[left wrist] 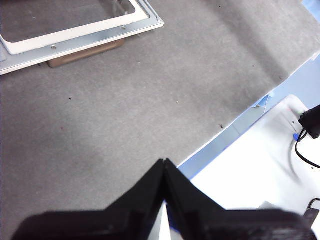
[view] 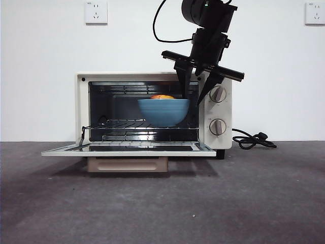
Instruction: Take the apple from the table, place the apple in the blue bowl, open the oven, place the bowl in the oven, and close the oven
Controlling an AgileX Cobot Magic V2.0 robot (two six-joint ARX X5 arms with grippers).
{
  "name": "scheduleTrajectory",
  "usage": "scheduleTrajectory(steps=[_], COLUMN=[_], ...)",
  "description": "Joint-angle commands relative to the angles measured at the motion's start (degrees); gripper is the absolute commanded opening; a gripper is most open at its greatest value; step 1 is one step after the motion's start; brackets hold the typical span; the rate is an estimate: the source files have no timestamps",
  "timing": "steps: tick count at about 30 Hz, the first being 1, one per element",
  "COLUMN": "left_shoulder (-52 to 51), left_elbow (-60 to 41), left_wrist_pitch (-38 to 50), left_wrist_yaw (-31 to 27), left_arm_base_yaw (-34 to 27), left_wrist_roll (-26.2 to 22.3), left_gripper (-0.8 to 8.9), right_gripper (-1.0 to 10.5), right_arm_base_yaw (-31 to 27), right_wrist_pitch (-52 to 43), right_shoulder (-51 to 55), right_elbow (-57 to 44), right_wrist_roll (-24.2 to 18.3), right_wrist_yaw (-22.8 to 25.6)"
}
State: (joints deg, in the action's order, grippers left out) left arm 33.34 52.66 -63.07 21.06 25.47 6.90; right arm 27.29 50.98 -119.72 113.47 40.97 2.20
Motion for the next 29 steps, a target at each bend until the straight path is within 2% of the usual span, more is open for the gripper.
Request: scheduleTrajectory(steps=[1, 6, 11, 14, 22, 25, 29], left_shoulder=[-0.2, -0.2, -0.2, -0.2, 0.7, 1.9, 4.1], left_elbow=[-0.4, -0.4, -0.4, -0.4, -0.4, -0.4, -0.4], left_wrist_pitch=[0.0, 0.0, 0.2, 0.3, 0.6, 1.7, 5.0], left_wrist_yaw=[-0.1, -0.1, -0.2, -2.0, -12.6, -14.9, -15.8], left_arm_base_yaw=[0.1, 0.1, 0.1, 0.1, 0.1, 0.0, -0.9], left_wrist_roll=[-0.7, -0.7, -0.7, -0.7, -1.0, -1.1, -1.1], left_gripper=[-0.06, -0.06, -0.06, -0.06, -0.07, -0.08, -0.08], right_gripper=[1.6, 1.6, 1.6, 1.6, 1.6, 1.6, 1.5], right_arm_base_yaw=[0.4, 1.3, 2.0, 2.8, 5.8, 7.1, 8.8], right_wrist_pitch=[-0.1, 0.0, 0.6, 1.8, 9.2, 13.6, 18.1], right_shoulder=[0.3, 2.0, 4.9, 7.4, 17.4, 22.0, 28.5], right_elbow=[0.3, 0.3, 0.3, 0.3, 0.3, 0.3, 0.3], right_wrist_roll=[-2.4, -5.6, -9.6, -12.1, -26.3, -31.3, -34.3], right_wrist_yaw=[1.1, 3.8, 4.4, 6.6, 13.7, 16.8, 20.7])
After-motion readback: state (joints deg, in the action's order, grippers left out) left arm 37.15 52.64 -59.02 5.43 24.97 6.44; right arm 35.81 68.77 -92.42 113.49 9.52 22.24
